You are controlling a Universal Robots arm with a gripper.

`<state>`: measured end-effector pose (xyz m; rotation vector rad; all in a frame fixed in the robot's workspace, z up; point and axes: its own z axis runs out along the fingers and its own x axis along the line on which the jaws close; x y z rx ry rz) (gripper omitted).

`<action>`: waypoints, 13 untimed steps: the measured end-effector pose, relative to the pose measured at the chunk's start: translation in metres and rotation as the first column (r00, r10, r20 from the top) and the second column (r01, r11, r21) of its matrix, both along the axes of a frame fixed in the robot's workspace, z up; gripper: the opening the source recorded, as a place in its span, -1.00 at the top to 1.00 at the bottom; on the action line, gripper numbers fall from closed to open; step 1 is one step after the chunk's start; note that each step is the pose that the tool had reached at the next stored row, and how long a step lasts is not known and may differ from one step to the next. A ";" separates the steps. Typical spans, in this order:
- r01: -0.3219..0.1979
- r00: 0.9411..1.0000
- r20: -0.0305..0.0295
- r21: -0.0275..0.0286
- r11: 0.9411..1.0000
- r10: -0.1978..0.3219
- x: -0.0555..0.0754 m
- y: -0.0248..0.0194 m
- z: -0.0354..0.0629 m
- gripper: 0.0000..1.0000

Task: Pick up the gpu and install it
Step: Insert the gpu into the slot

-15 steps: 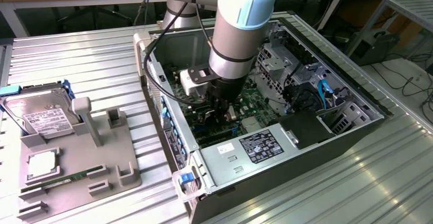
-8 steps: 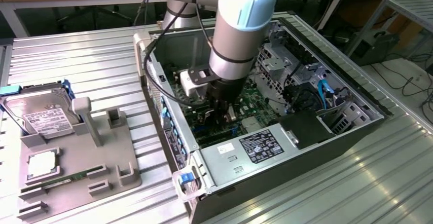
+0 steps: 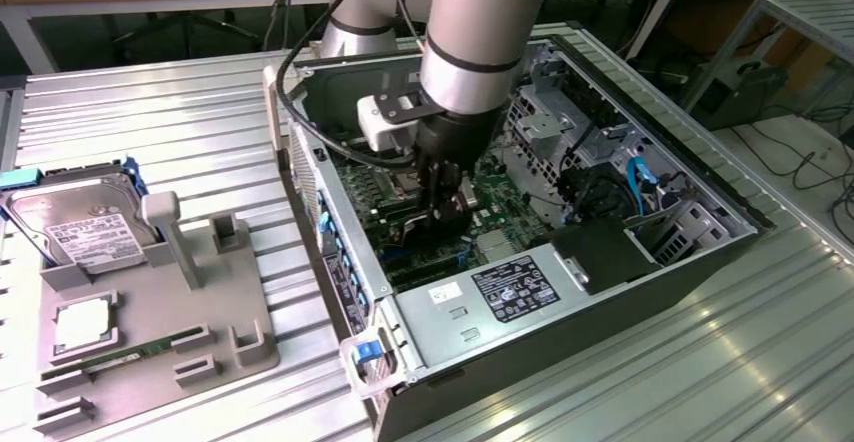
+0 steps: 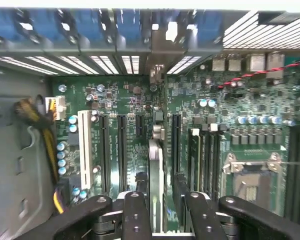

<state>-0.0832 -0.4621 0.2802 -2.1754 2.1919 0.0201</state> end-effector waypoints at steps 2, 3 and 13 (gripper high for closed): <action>0.000 1.000 0.004 0.000 1.000 0.000 0.000 0.0000 0.0050 0.31; 0.000 1.000 0.004 0.000 1.000 0.000 0.000 0.0000 0.0051 0.33; 0.000 1.000 0.004 0.000 1.000 0.000 0.000 0.0000 0.0051 0.79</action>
